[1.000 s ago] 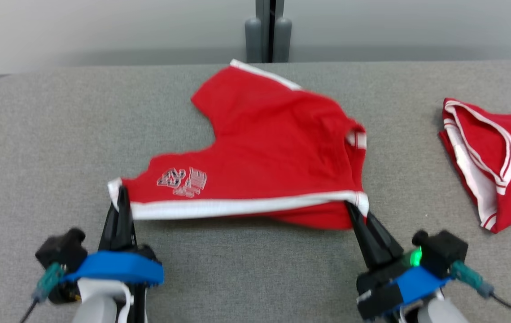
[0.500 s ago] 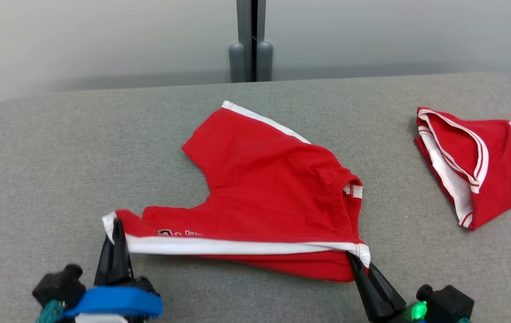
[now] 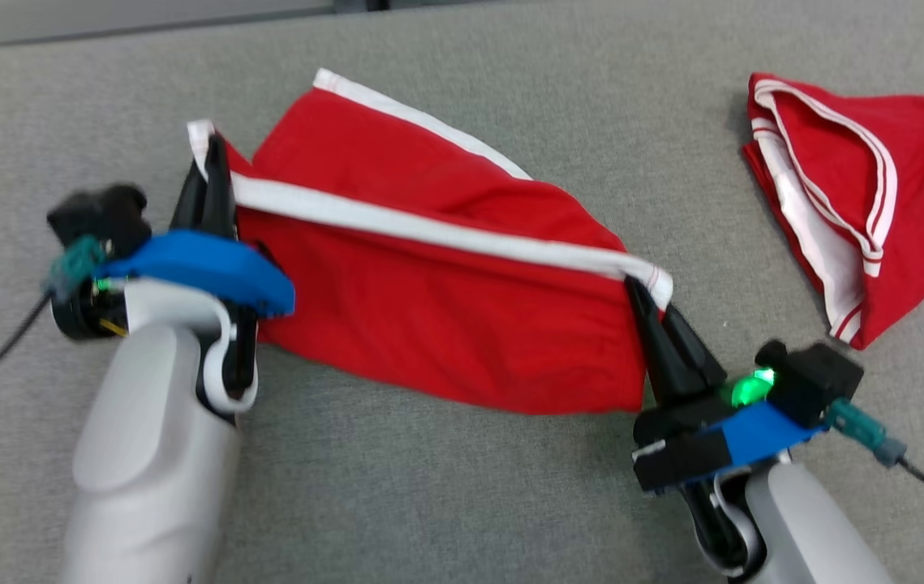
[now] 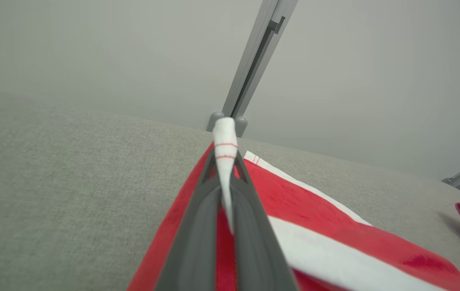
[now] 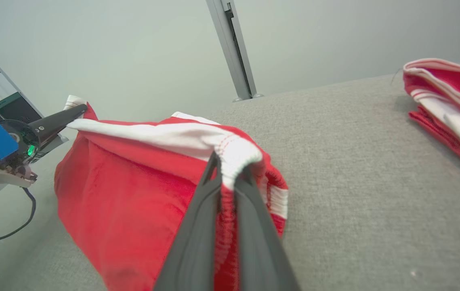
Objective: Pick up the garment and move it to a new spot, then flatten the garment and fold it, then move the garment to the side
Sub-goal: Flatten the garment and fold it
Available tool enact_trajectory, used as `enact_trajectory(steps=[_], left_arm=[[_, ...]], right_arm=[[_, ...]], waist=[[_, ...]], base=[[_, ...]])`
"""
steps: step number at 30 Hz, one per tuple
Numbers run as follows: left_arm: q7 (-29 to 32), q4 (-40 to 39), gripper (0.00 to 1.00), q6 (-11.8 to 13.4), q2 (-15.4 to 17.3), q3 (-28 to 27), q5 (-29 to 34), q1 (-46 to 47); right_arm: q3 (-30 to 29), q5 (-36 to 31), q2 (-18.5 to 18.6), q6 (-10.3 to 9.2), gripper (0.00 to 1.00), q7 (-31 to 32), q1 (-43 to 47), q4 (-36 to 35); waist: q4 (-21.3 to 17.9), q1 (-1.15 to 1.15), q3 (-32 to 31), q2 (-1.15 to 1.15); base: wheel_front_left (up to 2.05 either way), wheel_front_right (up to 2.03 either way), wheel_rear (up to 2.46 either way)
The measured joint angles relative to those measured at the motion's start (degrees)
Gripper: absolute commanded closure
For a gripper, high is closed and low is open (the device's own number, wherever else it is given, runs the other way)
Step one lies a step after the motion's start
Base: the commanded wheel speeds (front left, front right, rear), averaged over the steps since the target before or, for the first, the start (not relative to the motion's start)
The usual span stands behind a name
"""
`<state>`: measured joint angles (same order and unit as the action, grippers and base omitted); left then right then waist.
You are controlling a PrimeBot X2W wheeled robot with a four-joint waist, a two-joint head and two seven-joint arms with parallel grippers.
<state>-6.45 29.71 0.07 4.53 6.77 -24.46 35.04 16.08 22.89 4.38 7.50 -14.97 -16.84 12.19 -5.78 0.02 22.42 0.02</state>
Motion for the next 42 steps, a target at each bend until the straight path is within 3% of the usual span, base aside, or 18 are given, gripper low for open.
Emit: enact_trajectory(steps=[10,17,18,19,20,21,30,42], left_arm=[[1.3,21.1,1.00,1.0,0.6,1.5,1.9,19.8],[1.8,32.3,1.00,1.1,0.5,2.8,2.4,26.5],[1.8,33.5,0.69,1.1,0.4,2.8,2.3,27.0],[1.4,34.5,0.00,0.9,0.3,2.9,2.3,27.4],[0.7,35.2,0.00,0.7,0.2,3.0,2.2,27.7],[-0.5,35.7,0.00,0.3,0.1,3.1,2.2,27.8],[-8.4,34.0,0.00,-2.0,-0.7,5.0,3.5,24.9],[-8.5,0.4,0.00,1.0,1.5,0.4,10.1,0.2]], right_arm=[[2.6,3.1,-1.2,-0.01,1.00,0.0,-9.8,3.3],[3.7,5.4,-1.4,-0.01,1.00,0.0,-12.1,4.0],[4.0,5.5,-1.4,-0.01,1.00,0.0,-12.2,4.2],[4.1,5.5,-1.4,-0.01,0.64,0.0,-12.3,4.3],[4.2,5.5,-1.4,-0.01,0.21,0.0,-12.3,4.4],[4.1,5.3,-1.4,-0.01,0.00,0.0,-12.2,4.4],[-0.2,-3.4,-0.9,-0.01,0.00,0.0,-7.3,-0.3],[-9.0,-8.9,1.0,-0.01,0.00,-0.1,2.0,-8.0]], waist=[[-4.6,-0.01,5.9,0.00],[-6.7,-0.01,7.4,0.00],[-6.8,-0.01,7.4,0.00],[-6.9,-0.02,7.5,0.00],[-7.0,-0.02,7.4,0.00],[-7.0,-0.02,7.3,0.00],[-5.0,-0.02,4.4,-0.02],[-1.4,-0.03,-2.3,-0.02]], base=[[0.00,0.00,0.00],[0.00,0.00,0.00],[0.00,0.00,0.00],[0.00,0.00,0.00],[0.00,0.00,0.00],[0.00,0.00,0.00],[0.00,0.00,0.00],[0.00,0.00,0.00]])
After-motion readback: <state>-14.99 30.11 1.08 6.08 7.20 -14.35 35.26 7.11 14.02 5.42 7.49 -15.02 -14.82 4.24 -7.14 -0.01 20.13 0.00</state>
